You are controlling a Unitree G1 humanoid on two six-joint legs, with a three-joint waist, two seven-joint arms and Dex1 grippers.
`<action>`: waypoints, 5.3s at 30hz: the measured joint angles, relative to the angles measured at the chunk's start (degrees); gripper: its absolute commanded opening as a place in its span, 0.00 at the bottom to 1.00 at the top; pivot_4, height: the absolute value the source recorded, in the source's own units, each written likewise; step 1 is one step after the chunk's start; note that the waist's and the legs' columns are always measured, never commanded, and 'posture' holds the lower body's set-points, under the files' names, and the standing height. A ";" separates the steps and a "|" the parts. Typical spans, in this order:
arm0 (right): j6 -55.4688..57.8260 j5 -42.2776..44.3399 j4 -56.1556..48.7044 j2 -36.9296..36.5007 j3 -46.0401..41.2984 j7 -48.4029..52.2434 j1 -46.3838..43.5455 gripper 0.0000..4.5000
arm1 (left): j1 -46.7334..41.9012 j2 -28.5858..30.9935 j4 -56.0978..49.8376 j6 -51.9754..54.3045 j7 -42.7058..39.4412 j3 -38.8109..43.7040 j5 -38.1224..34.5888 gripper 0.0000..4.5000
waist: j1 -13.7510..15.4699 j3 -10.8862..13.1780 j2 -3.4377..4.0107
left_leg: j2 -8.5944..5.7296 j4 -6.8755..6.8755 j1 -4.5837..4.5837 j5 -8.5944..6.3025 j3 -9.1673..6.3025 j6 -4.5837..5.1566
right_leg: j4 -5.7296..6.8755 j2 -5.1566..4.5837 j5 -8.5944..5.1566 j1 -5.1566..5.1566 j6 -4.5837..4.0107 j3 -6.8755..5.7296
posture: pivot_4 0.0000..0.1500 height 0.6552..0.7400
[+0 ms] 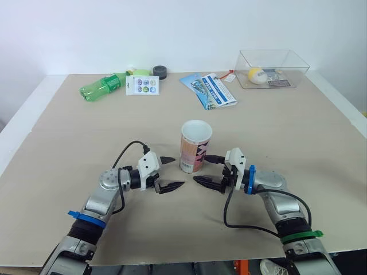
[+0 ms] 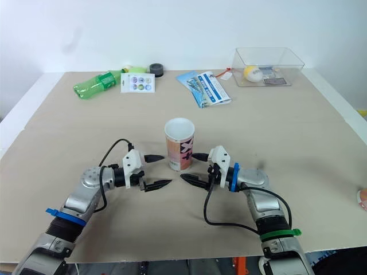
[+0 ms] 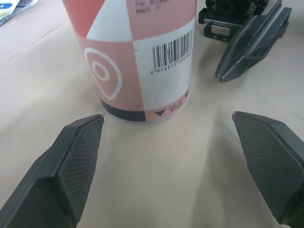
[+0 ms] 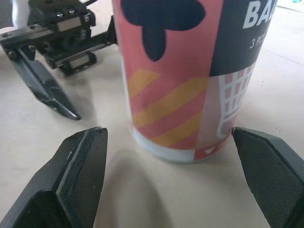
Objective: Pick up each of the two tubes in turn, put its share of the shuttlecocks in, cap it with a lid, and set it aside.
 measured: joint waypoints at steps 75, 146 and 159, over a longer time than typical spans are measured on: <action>-11.23 -3.33 18.09 9.59 2.58 2.28 -10.62 0.99 | 6.78 3.62 -11.13 2.33 -0.69 5.54 -8.47 1.00 | -0.16 -0.01 -0.02 | 0.11 0.04 0.22 0.01 0.01 0.00 | 0.01 0.07 -0.01 0.18 -0.33 0.00 | 1.00 1.00; 9.14 4.24 -11.71 -0.77 -32.33 -48.89 21.54 1.00 | 2.16 0.81 -10.50 2.62 -1.97 0.01 -6.86 1.00 | 0.30 0.11 -0.18 | 0.01 -0.05 0.08 -0.08 0.06 0.06 | -0.04 -0.02 -0.32 0.10 -0.32 0.09 | 1.00 1.00; 8.58 4.83 -26.97 -0.35 -28.11 -40.50 37.30 1.00 | 2.48 0.57 -8.89 1.97 -1.42 0.11 -5.99 1.00 | 0.43 0.10 -0.21 | 0.05 -0.06 0.09 -0.12 0.03 0.05 | -0.04 -0.04 -0.36 0.07 -0.38 0.00 | 1.00 1.00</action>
